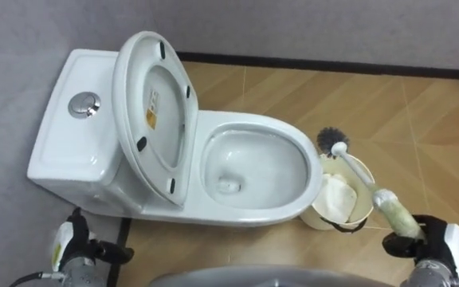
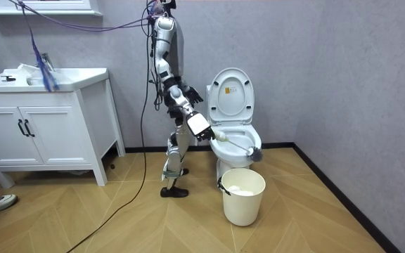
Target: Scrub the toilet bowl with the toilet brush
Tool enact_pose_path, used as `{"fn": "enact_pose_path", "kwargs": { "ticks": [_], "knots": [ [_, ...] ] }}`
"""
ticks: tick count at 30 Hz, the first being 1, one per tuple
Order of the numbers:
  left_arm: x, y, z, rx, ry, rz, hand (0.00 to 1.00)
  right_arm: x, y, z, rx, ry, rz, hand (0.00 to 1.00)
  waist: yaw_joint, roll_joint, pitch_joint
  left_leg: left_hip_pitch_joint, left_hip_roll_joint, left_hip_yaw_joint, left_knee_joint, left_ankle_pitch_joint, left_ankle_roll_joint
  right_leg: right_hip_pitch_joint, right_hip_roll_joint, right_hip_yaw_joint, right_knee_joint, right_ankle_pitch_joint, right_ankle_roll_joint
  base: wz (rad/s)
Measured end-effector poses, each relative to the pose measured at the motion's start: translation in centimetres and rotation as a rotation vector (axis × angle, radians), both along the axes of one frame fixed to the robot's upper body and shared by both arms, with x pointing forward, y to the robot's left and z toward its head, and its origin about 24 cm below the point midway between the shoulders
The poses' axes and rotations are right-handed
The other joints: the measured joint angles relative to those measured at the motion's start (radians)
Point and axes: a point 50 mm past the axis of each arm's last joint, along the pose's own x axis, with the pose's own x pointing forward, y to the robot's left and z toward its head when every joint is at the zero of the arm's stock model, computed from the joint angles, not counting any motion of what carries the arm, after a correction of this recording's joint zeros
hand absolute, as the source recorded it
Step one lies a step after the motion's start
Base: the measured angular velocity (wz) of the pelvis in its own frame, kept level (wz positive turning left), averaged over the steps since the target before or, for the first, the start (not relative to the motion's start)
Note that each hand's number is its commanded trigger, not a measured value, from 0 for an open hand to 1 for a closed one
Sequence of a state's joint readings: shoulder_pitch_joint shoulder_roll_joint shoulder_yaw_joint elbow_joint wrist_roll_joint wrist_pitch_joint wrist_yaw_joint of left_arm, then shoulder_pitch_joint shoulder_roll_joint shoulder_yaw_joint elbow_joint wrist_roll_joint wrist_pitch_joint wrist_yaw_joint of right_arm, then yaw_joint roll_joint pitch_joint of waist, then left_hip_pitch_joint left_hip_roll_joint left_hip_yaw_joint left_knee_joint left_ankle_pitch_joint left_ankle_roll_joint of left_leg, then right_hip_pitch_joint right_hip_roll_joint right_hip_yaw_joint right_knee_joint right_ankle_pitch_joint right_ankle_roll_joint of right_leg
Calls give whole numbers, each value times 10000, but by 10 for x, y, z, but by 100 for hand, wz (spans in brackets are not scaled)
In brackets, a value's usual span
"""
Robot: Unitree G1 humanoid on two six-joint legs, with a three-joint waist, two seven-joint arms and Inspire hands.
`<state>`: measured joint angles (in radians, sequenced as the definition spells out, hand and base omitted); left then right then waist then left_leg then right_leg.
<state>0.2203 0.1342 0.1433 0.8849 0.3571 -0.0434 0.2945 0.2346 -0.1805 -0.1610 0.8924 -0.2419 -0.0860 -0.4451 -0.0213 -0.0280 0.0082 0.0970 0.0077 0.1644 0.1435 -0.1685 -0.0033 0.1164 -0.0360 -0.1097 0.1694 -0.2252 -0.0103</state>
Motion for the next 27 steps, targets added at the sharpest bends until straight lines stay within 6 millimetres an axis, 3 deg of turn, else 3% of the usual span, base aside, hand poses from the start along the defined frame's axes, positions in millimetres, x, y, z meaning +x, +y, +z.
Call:
{"fn": "enact_pose_path", "kwargs": {
  "ticks": [5,9,14,27],
  "knots": [
    [-16,0,-5,-9,616,68,0,-3,4,-3,208,21,-281,0,-7,6,-23,5,2,-4,1,1,0,13,13,6,-2,4,-2,0],
    [-31,6,-8,88,1184,221,0,-3,4,-5,311,40,-566,0,3,-57,-135,49,2,-2,3,1,-1,87,19,7,-5,8,-8,0],
    [-44,8,-10,121,1595,373,0,-3,4,-5,302,13,-623,0,11,-95,-115,208,0,-4,1,0,-1,256,14,12,-46,7,-8,0],
    [-42,8,-10,146,1580,373,0,-15,6,-10,689,192,-1478,0,-15,33,-65,171,20,-23,-2,-79,-1,260,36,-34,-172,20,4,1]
  ]
}}
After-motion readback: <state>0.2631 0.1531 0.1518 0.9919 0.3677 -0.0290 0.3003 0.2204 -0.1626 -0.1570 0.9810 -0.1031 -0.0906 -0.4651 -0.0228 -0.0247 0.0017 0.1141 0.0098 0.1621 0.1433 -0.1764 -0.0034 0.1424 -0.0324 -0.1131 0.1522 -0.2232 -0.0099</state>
